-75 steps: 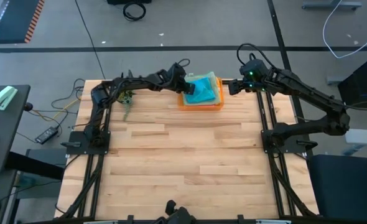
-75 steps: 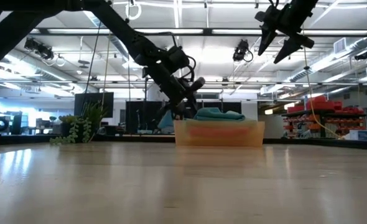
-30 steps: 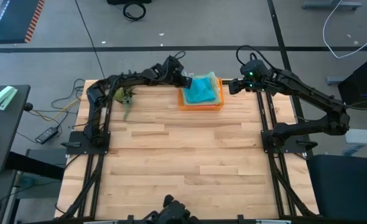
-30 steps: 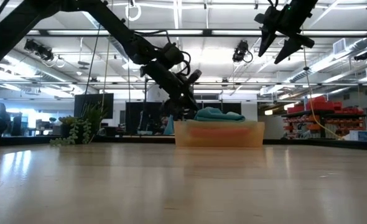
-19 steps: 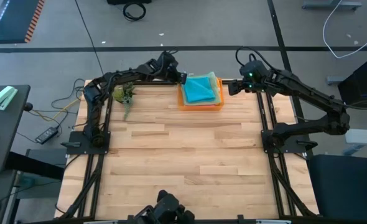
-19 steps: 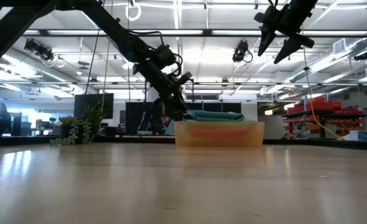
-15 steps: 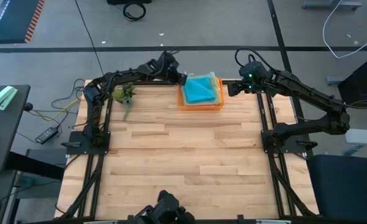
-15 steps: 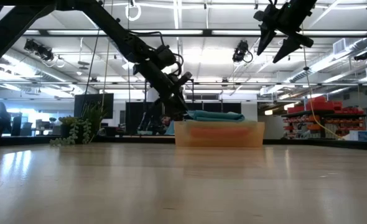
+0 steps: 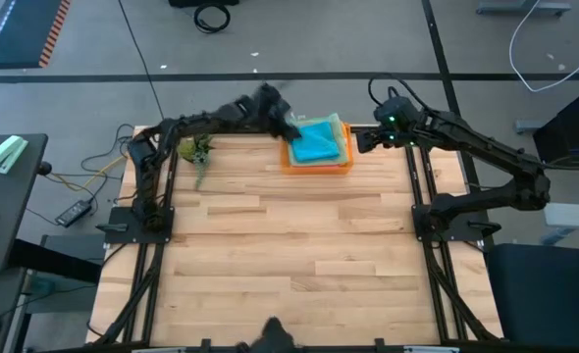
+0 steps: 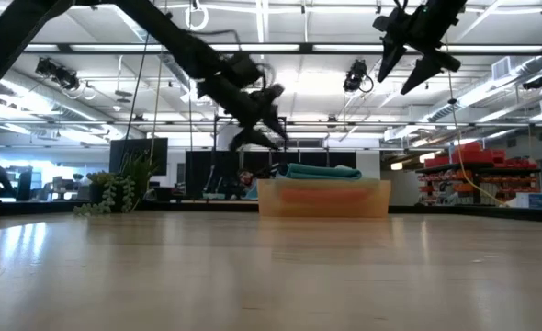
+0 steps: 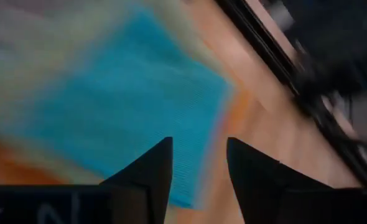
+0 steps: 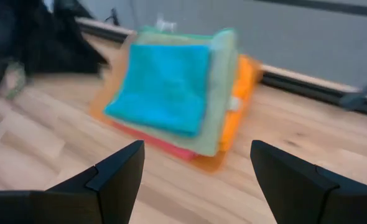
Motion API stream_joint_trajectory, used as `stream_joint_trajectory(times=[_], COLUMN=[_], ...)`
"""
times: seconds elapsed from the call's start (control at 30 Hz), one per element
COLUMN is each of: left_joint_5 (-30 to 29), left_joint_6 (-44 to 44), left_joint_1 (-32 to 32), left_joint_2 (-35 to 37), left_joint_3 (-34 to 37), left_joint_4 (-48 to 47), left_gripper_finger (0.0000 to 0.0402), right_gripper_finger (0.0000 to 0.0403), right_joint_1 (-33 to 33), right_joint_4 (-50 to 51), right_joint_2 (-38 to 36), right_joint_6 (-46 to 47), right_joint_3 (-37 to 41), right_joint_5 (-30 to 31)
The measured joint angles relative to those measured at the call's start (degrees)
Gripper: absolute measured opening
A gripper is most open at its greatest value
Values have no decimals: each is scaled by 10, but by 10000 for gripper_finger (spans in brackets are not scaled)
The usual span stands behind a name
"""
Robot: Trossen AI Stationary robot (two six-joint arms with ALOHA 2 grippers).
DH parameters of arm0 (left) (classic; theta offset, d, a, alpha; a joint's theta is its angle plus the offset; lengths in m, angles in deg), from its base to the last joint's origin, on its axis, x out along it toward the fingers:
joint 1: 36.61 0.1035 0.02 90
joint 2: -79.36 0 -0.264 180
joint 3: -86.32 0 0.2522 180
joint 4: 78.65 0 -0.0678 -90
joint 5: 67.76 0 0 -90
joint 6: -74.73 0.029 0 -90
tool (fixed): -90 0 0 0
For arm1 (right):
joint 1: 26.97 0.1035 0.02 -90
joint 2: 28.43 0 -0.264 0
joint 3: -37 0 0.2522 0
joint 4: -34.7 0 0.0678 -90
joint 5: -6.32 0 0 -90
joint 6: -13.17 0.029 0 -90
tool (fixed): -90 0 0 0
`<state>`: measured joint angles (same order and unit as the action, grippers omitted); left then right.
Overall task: Fold microfiber towels
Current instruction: Put the stacked folded microfiber cloths into the orange bin
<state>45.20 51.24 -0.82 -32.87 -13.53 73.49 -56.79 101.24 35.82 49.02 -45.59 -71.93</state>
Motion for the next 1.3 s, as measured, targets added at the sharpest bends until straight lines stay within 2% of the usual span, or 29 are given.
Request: stream_joint_trajectory(times=[0.1, 0.17, 0.23, 0.33, 0.4, 0.47, 0.63, 0.73, 0.93, 1.13, 1.3], left_joint_5=[-24, -85, -140, -199, -198, -191, -196, -207, -213, -231, -232], left_joint_6=[21, 39, 51, 53, 44, 38, 33, 30, 19, 16, 19], left_joint_1=[-48, -71, -82, -87, -87, -93, -114, -120, -118, -116, -115], left_joint_2=[-2, -5, -7, -11, -13, -20, -33, -46, -60, -63, -57], left_joint_3=[1, 1, 1, 1, 1, 1, 2, 2, 3, 3, 3], left_joint_4=[1, 7, -6, -14, -23, -17, -32, -38, -70, -88, -74], left_gripper_finger=[138, 116, 90, 50, 26, 9, 19, 26, 7, 24, 25], right_gripper_finger=[293, 277, 243, 149, 67, 18, 6, 4, 2, 2, 1], right_joint_1=[0, 1, -3, -32, -58, -81, -129, -150, -171, -173, -174], right_joint_4=[-36, -67, -91, -151, -190, -229, -296, -337, -357, -358, -351], right_joint_2=[36, 70, 105, 161, 200, 235, 302, 337, 386, 376, 321], right_joint_6=[-14, -26, -33, -69, -86, -102, -112, -114, -129, -134, -130], right_joint_3=[0, 0, 0, 0, 0, 0, 0, 0, 0, 0, 0], right_joint_5=[-58, -75, -87, -143, -180, -199, -225, -267, -257, -195, -203])
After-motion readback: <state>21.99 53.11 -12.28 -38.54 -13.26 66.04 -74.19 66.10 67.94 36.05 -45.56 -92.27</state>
